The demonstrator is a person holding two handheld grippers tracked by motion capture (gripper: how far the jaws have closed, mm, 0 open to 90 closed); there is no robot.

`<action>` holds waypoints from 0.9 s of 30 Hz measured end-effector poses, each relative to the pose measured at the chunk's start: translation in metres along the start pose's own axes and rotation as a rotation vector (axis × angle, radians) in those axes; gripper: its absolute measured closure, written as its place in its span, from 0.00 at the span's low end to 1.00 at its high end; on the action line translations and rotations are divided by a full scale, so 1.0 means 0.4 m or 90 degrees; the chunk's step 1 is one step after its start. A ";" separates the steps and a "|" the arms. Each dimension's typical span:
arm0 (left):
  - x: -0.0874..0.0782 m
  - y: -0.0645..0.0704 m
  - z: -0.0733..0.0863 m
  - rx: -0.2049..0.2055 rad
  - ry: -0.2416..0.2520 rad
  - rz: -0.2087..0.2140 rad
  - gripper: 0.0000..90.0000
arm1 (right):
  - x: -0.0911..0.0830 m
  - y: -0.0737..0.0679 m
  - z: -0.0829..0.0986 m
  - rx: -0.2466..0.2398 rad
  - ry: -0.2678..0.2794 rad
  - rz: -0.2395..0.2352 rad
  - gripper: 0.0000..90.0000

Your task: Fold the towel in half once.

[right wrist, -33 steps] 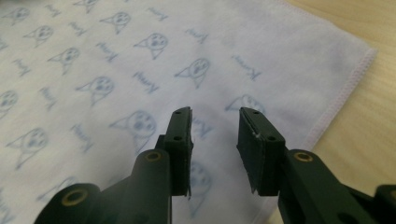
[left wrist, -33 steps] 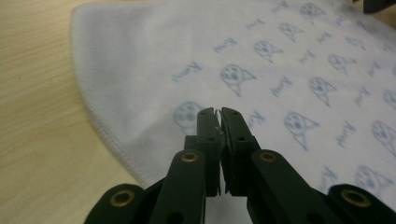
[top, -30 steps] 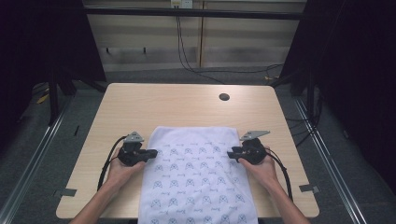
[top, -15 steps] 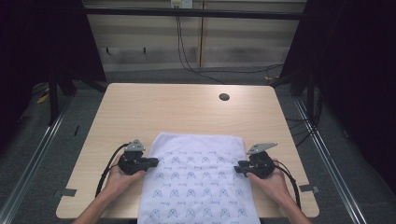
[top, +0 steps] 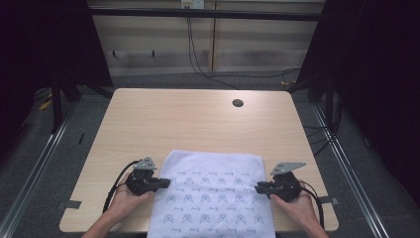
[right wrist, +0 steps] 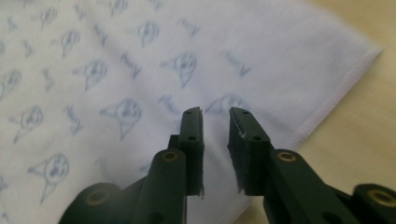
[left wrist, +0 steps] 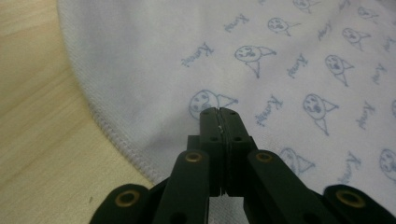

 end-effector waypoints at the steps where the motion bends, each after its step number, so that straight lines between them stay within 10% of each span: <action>1: 0.002 -0.002 -0.003 0.007 0.002 0.005 0.98 | -0.010 0.007 -0.013 0.003 0.012 0.006 0.82; 8: 0.000 -0.027 -0.011 0.015 0.011 -0.018 0.93 | -0.027 0.105 -0.086 0.000 0.063 0.063 0.80; 14: -0.018 -0.084 -0.019 -0.027 0.050 -0.050 0.93 | 0.012 0.197 -0.107 0.036 0.055 0.077 0.73; 20: -0.017 -0.153 -0.040 -0.087 0.075 -0.097 0.93 | 0.061 0.211 -0.122 0.024 0.035 0.084 0.63; 27: 0.024 -0.174 -0.077 -0.088 0.060 -0.124 0.81 | 0.084 0.207 -0.114 0.007 0.015 0.109 0.67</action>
Point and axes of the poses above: each handheld gripper's, and its own axes: x roughly forward along the jaws, z roughly out of its underside, y roughly to its right, the point moved 2 cm from there along x, roughly forward along the jaws, and after that the axes turned 10 degrees about -z, right-handed, at the moved point
